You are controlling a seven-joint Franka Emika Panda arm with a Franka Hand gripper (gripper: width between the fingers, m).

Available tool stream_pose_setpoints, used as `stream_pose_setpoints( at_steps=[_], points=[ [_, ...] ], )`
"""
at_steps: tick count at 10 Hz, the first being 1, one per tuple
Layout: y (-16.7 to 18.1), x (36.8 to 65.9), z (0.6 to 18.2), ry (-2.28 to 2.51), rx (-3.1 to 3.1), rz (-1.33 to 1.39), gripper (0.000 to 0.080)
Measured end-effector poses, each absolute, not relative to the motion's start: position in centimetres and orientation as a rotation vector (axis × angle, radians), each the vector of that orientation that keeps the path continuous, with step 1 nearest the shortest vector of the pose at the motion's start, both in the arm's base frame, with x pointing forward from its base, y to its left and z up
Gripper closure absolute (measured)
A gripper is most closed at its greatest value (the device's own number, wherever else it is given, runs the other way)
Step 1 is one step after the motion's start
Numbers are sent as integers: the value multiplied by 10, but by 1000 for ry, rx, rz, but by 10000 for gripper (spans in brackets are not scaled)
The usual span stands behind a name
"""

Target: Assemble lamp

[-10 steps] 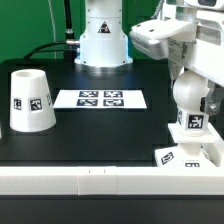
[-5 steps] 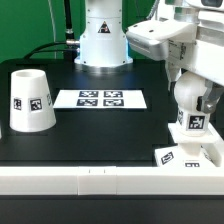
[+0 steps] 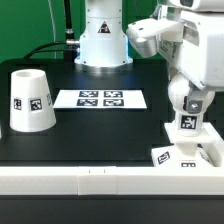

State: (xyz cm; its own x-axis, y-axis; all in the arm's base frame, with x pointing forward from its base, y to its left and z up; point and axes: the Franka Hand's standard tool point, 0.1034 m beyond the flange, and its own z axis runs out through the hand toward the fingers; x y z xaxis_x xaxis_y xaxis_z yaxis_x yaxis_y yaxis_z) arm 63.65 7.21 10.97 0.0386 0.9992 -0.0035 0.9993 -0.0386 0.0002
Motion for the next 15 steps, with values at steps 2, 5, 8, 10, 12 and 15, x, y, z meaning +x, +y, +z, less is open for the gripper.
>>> stream_pose_setpoints(
  at_steps=[2, 5, 8, 10, 12, 15],
  points=[
    [73, 636, 110, 2048, 2386, -1, 225],
    [75, 635, 110, 1778, 2604, 2, 225],
    [76, 635, 111, 1528, 2758, 3, 225],
    [77, 636, 111, 1309, 2869, 5, 225],
    [79, 637, 112, 1011, 2997, 41, 225],
    [81, 639, 113, 566, 3154, 105, 225]
  ],
)
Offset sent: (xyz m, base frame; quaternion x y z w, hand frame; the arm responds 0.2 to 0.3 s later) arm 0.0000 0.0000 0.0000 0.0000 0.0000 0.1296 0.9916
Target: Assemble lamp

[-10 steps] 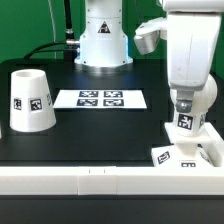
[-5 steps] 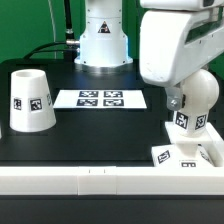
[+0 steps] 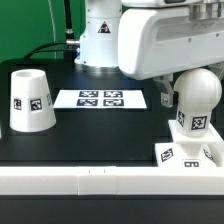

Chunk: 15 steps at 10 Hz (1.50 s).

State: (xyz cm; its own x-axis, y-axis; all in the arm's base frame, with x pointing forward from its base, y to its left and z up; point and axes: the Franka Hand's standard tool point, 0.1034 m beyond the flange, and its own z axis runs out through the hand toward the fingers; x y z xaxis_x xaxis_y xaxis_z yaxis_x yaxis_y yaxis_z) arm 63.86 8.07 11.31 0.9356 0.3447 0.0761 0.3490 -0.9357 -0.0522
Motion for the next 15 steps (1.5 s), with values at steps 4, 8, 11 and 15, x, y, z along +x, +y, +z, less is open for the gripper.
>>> stream_pose_setpoints(
  at_steps=[4, 8, 11, 15],
  points=[
    [88, 638, 112, -38, -3053, -79, 226],
    [97, 636, 112, 436, -3007, -52, 250],
    [98, 636, 111, 462, -3000, -49, 120],
    [90, 603, 109, 198, -3044, -51, 101]
  ],
)
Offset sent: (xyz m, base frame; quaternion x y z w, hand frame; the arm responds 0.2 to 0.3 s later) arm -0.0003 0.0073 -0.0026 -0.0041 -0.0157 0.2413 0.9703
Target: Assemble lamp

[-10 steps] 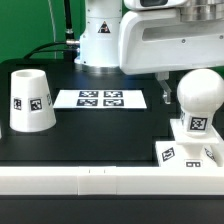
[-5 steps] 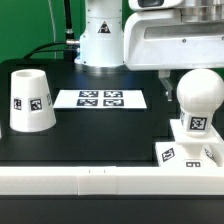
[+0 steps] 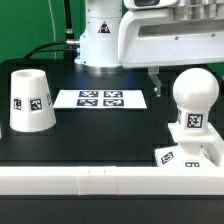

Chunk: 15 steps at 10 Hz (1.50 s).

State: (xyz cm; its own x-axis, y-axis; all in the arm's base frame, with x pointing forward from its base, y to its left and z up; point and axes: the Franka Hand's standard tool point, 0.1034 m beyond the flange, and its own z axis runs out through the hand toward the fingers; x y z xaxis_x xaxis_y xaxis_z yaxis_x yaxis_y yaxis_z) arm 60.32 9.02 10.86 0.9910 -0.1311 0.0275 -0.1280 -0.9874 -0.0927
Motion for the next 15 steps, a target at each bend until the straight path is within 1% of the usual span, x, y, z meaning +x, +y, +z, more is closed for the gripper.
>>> stream_pose_setpoints(
  at_steps=[2, 3, 9, 10, 11, 13, 15],
  points=[
    [76, 581, 103, 125, -3052, -50, 101],
    [69, 579, 103, 136, -3050, -40, 101],
    [73, 579, 102, 125, -3050, -38, 101],
    [70, 574, 102, 50, -3054, -41, 101],
    [57, 558, 105, -36, -3061, -43, 101],
    [19, 519, 111, -177, -3066, -39, 101],
    [-31, 493, 112, -280, -3065, -27, 101]
  ],
)
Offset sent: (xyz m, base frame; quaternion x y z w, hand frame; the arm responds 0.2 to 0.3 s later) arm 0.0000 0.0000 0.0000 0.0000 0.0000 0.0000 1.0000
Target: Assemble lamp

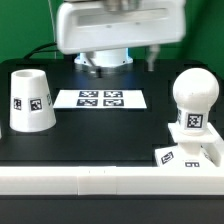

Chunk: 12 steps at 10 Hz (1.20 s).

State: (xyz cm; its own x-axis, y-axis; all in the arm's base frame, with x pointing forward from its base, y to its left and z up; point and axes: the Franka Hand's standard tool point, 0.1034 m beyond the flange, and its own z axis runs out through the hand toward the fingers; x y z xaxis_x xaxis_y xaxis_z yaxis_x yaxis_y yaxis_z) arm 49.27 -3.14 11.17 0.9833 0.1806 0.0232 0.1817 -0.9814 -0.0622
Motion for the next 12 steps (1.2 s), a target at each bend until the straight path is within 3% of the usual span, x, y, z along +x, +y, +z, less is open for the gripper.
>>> stream_pose_setpoints(
  at_steps=[1, 7, 12],
  points=[
    [-43, 489, 113, -257, -3069, -25, 101],
    [-41, 488, 110, -270, -3066, -17, 101],
    [-104, 440, 113, -414, -3047, 31, 101]
  ],
)
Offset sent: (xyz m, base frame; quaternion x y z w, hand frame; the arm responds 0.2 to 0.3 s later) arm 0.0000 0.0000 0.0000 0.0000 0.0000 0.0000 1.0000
